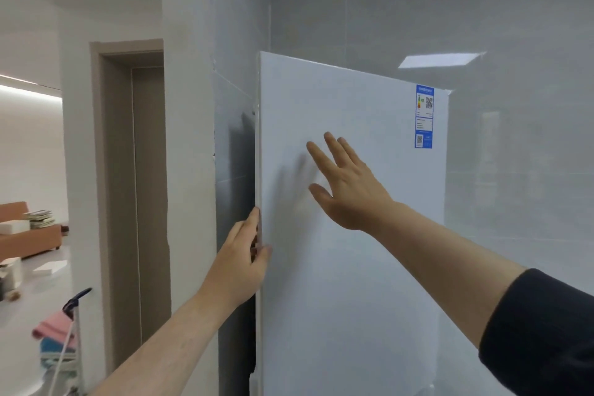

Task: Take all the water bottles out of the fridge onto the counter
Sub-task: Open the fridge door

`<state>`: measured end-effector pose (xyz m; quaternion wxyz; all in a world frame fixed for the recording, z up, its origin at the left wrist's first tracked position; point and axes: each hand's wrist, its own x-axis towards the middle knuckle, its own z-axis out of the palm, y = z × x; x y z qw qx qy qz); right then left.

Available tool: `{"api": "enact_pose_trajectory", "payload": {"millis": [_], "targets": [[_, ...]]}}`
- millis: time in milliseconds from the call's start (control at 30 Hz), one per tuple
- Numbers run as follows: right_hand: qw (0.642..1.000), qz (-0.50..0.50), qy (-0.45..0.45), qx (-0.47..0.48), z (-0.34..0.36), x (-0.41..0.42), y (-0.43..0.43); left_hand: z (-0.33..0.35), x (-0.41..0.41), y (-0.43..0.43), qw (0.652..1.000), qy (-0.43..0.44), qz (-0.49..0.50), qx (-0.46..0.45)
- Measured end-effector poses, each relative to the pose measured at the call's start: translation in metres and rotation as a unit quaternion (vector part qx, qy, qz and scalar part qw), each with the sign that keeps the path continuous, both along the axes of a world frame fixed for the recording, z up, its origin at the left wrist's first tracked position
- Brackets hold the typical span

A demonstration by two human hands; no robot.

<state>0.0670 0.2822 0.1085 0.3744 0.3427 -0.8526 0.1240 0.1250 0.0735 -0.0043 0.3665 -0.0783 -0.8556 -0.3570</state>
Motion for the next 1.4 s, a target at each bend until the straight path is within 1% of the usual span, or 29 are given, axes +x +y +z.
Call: {"api": "enact_pose_trajectory", "payload": {"millis": [100,200,300,433,533,633,700,800,900,1067,1233,1400], "targets": [[0.999,0.027,0.024,0.033,0.015,0.039,0.015,0.0,0.034,0.031,0.999,0.026,0.002,-0.039],[0.998,0.034,0.035,0.04,0.025,0.068,0.031,0.0,0.063,0.06,0.997,0.033,-0.001,-0.073],[0.998,0.028,0.04,0.042,0.028,0.092,0.055,0.002,0.088,0.087,0.992,0.027,0.001,-0.122],[0.998,0.009,0.056,0.035,0.028,0.121,0.096,0.008,0.114,0.122,0.977,0.036,-0.006,-0.211],[0.996,-0.01,0.082,0.042,0.029,0.141,0.123,0.018,0.129,0.138,0.968,0.038,0.001,-0.247],[0.995,-0.028,0.086,0.034,0.029,0.154,0.148,0.036,0.143,0.139,0.969,0.091,0.001,-0.231],[0.995,-0.043,0.083,0.032,0.027,0.162,0.168,0.052,0.149,0.133,0.967,0.12,0.045,-0.221],[0.994,-0.065,0.087,0.017,0.021,0.172,0.195,0.071,0.154,0.125,0.966,0.114,0.113,-0.203],[0.992,-0.094,0.087,0.001,0.015,0.18,0.218,0.08,0.158,0.121,0.967,0.101,0.14,-0.187],[0.984,-0.142,0.089,-0.062,0.008,0.188,0.245,0.086,0.159,0.131,0.968,0.105,0.138,-0.184],[0.97,-0.192,0.061,-0.139,-0.001,0.19,0.252,0.091,0.152,0.14,0.968,0.104,0.139,-0.179],[0.95,-0.289,0.071,-0.094,-0.006,0.182,0.25,0.096,0.146,0.141,0.971,0.094,0.124,-0.184]]}}
